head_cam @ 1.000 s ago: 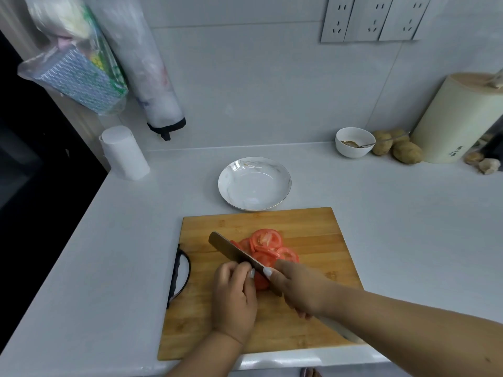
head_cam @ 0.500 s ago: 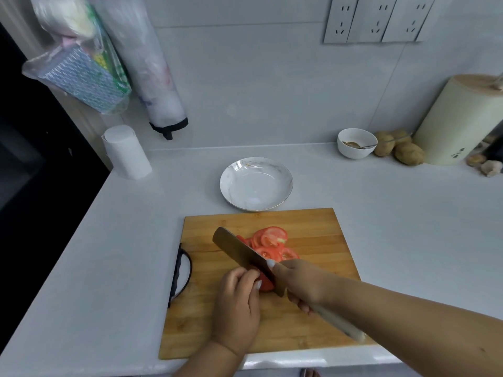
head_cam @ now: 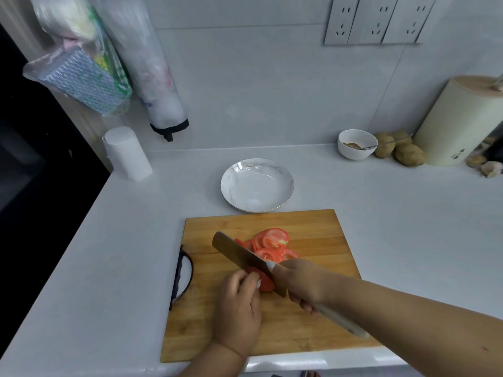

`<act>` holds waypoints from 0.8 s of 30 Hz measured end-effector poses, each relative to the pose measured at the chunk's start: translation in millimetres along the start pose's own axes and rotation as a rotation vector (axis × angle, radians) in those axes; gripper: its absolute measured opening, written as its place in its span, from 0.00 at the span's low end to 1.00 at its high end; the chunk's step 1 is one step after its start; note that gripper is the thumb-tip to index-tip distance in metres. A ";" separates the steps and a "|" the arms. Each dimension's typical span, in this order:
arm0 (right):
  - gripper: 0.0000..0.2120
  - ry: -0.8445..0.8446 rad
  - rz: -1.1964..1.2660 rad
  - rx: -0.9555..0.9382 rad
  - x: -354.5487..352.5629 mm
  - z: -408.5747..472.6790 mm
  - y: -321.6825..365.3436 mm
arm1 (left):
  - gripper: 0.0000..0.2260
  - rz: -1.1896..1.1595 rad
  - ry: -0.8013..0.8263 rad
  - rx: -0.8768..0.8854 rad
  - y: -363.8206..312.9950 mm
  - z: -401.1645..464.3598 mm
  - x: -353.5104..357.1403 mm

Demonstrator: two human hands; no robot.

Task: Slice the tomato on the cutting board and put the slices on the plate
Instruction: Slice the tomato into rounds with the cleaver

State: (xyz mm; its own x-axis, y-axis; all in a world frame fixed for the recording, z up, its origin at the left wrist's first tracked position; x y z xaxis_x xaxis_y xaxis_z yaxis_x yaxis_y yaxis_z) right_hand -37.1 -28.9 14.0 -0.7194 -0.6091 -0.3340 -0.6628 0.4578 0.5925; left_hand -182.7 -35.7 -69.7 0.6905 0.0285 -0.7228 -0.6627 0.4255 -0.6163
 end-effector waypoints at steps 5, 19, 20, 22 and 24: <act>0.26 -0.045 -0.015 0.019 -8.1 -17.8 -0.6 | 0.12 -0.020 0.028 -0.026 0.1 0.5 -0.3; 0.26 -0.059 -0.052 0.071 -12.8 -62.4 -15.9 | 0.13 -0.004 0.059 -0.084 -1.9 2.2 0.7; 0.26 -0.058 -0.065 0.078 -11.9 -62.0 -16.6 | 0.13 -0.003 0.062 -0.084 -2.1 2.4 0.4; 0.28 -0.055 -0.091 0.087 -10.3 -60.7 -18.1 | 0.13 -0.003 0.064 -0.088 -2.5 2.9 0.0; 0.28 -0.055 -0.099 0.092 -9.5 -58.8 -18.2 | 0.13 -0.006 0.067 -0.086 -2.7 3.1 0.0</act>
State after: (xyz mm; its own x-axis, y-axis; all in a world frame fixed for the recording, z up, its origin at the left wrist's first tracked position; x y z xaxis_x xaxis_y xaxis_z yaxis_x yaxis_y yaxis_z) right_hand -6.0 -69.5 49.5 -0.6582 -0.6190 -0.4286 -0.7455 0.4564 0.4858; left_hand -180.0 -34.1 -67.1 0.6752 -0.0353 -0.7368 -0.6833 0.3463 -0.6428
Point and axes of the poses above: each hand's wrist, its own z-axis towards the middle knuckle, its own x-axis out of the palm, y = z × x, the point moved 3 cm from there along z, towards the middle knuckle, and after that the axes turned 7 degrees about y, right-handed, at the moved point
